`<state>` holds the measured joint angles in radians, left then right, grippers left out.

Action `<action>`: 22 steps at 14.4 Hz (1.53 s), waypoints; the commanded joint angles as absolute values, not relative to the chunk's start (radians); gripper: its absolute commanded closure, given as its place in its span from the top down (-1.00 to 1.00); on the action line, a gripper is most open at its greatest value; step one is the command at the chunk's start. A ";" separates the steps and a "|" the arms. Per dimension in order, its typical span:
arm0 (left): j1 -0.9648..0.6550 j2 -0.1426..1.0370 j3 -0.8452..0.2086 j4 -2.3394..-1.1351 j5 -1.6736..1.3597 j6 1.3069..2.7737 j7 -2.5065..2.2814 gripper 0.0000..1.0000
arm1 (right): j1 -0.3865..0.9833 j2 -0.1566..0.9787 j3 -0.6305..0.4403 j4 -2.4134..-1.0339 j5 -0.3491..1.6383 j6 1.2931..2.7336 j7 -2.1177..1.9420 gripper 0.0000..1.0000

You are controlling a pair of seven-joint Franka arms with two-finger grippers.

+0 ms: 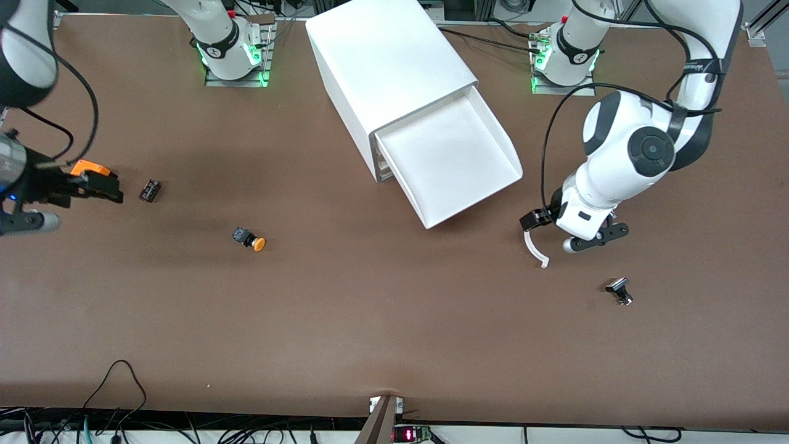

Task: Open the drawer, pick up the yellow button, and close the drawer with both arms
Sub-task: 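Push the open drawer shut with the left gripper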

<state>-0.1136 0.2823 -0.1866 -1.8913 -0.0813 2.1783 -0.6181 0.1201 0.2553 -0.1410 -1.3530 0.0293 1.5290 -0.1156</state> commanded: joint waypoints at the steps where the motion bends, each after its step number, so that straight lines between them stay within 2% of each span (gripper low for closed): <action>1: -0.161 0.304 -0.186 -1.898 -0.095 2.221 -0.716 1.00 | 0.129 0.227 -0.147 -1.368 0.006 1.513 -0.095 1.00; 7: -0.186 0.318 -0.213 -1.933 -0.095 2.243 -0.753 1.00 | 0.129 0.160 -0.146 -1.448 -0.002 1.505 0.038 1.00; 9: -0.186 0.316 -0.221 -1.947 -0.095 2.243 -0.742 1.00 | 0.127 0.137 -0.147 -1.492 -0.002 1.548 0.026 1.00; 16: -0.186 0.313 -0.265 -1.962 -0.169 2.235 -0.744 1.00 | 0.127 0.129 -0.175 -1.560 0.002 1.603 -0.018 1.00; 22: -0.184 0.285 -0.351 -2.022 -0.212 2.229 -0.744 1.00 | 0.126 0.129 -0.193 -1.552 0.012 1.621 -0.038 1.00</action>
